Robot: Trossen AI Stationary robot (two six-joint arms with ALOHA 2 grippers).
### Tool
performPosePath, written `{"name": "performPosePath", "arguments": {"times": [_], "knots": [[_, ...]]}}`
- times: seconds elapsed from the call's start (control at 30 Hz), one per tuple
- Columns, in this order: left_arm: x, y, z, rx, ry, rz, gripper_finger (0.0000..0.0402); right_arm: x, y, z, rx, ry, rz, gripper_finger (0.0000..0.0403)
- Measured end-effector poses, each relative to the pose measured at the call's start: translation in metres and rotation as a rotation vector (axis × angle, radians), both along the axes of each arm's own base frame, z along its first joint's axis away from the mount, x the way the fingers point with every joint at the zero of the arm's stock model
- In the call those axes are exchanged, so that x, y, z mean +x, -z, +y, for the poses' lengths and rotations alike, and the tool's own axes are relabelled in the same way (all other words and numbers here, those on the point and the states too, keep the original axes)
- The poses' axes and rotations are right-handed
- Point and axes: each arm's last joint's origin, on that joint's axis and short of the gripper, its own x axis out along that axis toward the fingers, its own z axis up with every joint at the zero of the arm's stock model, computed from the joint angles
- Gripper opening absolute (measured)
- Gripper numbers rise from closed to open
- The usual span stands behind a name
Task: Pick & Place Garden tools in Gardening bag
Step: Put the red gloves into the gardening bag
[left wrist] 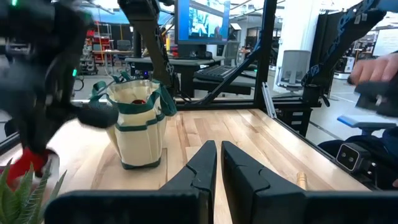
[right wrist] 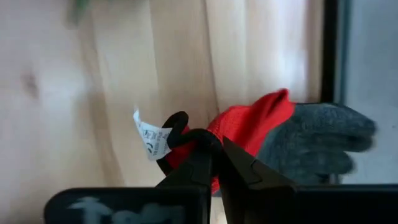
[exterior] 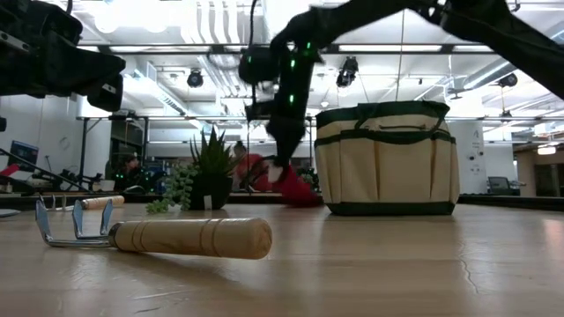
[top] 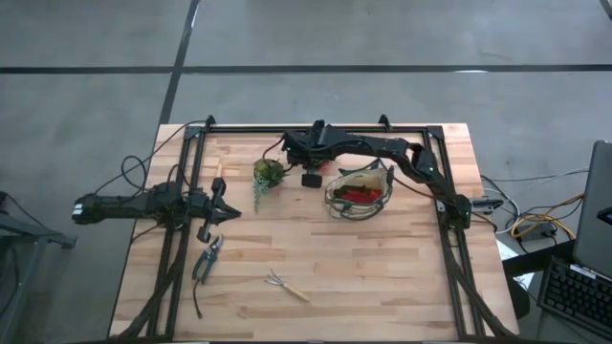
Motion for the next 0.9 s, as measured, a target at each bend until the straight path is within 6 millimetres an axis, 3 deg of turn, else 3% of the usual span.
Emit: {"name": "performPosePath", "arguments": {"times": [0.2, 0.37, 0.7, 0.9], "knots": [[0.000, 0.000, 0.000, 0.000, 0.000, 0.000, 0.0028, -0.016, -0.062, 0.021, -0.022, -0.033, -0.088, 0.0008], [0.000, 0.000, 0.000, 0.000, 0.000, 0.000, 0.0028, -0.042, -0.117, 0.043, -0.031, -0.032, -0.193, 0.0008], [0.000, 0.000, 0.000, 0.000, 0.000, 0.000, 0.0028, -0.127, -0.217, 0.072, -0.015, 0.061, -0.448, 0.0008], [0.000, 0.000, 0.000, 0.000, 0.000, 0.000, 0.0028, -0.182, -0.257, 0.082, -0.012, 0.105, -0.580, 0.0008]]}}
